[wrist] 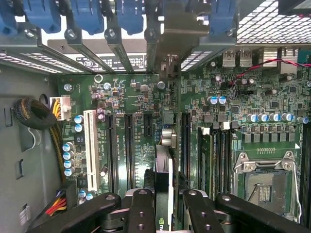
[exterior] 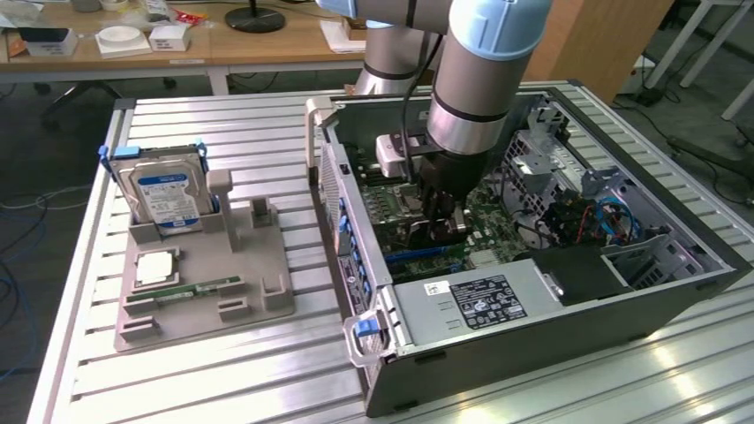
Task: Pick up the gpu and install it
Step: 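Insert the gpu into the slot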
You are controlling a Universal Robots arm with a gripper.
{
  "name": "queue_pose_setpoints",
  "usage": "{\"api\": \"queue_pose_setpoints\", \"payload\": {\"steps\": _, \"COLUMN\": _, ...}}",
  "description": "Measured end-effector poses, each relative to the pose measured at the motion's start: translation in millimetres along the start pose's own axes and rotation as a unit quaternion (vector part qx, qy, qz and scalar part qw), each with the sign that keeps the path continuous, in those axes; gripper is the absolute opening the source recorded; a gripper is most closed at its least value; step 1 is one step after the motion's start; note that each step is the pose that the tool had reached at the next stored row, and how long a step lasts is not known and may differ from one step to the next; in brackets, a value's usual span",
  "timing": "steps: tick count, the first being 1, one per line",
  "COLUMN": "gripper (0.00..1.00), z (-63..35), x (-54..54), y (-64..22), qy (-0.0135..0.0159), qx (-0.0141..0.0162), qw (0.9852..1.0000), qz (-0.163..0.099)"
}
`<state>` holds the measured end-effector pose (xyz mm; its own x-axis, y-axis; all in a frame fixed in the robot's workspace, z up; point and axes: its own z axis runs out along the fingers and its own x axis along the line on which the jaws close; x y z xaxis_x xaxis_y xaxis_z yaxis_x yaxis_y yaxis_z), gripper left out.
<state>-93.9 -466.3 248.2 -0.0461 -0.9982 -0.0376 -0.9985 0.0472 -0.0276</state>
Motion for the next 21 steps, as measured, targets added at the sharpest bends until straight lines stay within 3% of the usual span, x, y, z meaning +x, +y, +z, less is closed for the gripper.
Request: {"api": "queue_pose_setpoints", "payload": {"steps": 21, "gripper": 0.27, "z": 5.4, "x": 0.2, "y": 0.2, "qy": 0.0001, "qx": -0.0011, "qw": 1.0, "qz": 0.0}}
